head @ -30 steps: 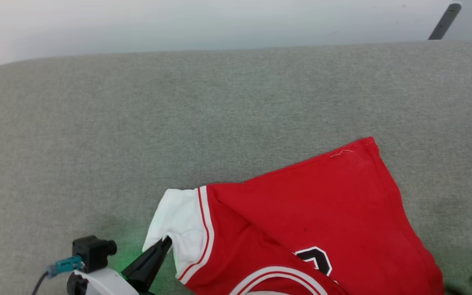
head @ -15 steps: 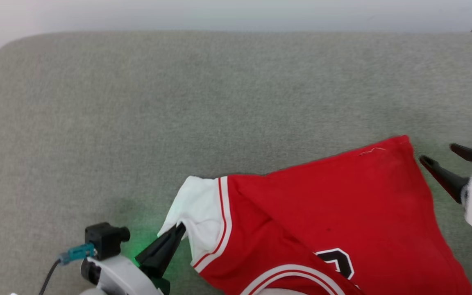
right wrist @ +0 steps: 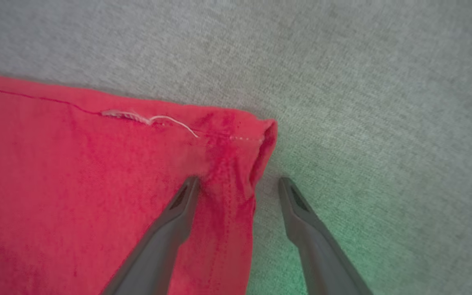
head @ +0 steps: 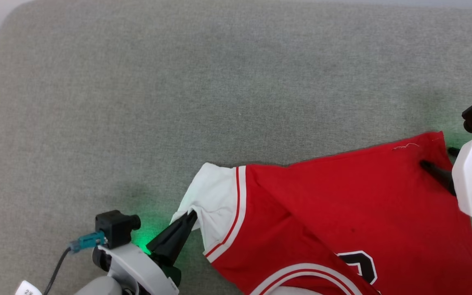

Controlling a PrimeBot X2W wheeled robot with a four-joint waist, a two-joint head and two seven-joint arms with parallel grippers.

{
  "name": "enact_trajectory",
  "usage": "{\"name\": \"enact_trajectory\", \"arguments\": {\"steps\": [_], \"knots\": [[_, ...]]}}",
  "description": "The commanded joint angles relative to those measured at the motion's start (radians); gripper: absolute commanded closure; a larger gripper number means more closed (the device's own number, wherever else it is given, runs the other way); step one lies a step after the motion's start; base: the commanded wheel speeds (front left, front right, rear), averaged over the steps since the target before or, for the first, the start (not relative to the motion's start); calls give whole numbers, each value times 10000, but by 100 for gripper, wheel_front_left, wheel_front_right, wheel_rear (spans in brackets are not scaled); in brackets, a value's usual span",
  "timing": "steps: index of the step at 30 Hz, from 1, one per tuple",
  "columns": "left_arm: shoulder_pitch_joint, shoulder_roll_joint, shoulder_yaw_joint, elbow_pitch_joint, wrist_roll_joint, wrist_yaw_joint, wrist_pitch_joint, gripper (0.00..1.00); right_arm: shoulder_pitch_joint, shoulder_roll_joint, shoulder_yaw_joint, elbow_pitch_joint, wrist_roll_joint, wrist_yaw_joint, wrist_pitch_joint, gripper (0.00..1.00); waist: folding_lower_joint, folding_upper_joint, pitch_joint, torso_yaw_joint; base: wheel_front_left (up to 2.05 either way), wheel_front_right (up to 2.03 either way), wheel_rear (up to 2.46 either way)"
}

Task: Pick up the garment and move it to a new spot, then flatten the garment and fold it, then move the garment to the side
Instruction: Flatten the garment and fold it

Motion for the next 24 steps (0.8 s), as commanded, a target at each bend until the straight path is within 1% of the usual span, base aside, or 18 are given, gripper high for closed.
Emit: {"name": "enact_trajectory", "arguments": {"steps": [1,2,3,7,10,11,14,19,22,24], "knots": [[-94,-49,11,28,-15,28,7,100,218,139,549,351,176,-6,-58,60,0,-1,69,44,0,0,0],[-100,-56,22,56,-34,28,7,100,138,140,645,384,226,-6,-219,87,0,-1,56,17,0,0,0],[-120,-48,31,89,-79,28,7,100,11,127,712,428,247,-6,-394,100,0,-1,34,-18,0,0,0],[-417,9,49,369,-555,28,7,100,-502,213,462,772,354,-6,-1297,100,0,-1,-60,-131,0,0,0],[-1173,22,92,337,-1405,26,101,100,-1013,395,-5,1162,389,-8,-1995,100,0,-1,-79,-202,0,0,0],[-1534,112,168,296,-1690,26,180,100,-1184,468,-176,1333,351,-8,-2175,100,0,-1,-66,-230,0,0,0],[-2835,404,521,491,-2213,28,410,100,-1968,834,-757,1903,31,-8,-2790,100,0,-1,40,-426,0,0,0],[-5406,496,1328,1228,-2933,26,835,100,-3918,1649,-1967,3188,-907,-8,-3855,100,0,-1,433,-900,0,0,0],[-7152,332,1788,2139,-3245,28,1133,100,-5253,2056,-2641,3970,-1548,-10,-4408,100,0,-1,717,-1100,0,0,0],[-8386,146,1972,2875,-3231,28,1223,100,-6184,2256,-3127,4478,-1948,-11,-4825,100,0,-1,839,-1174,0,0,0]]}}
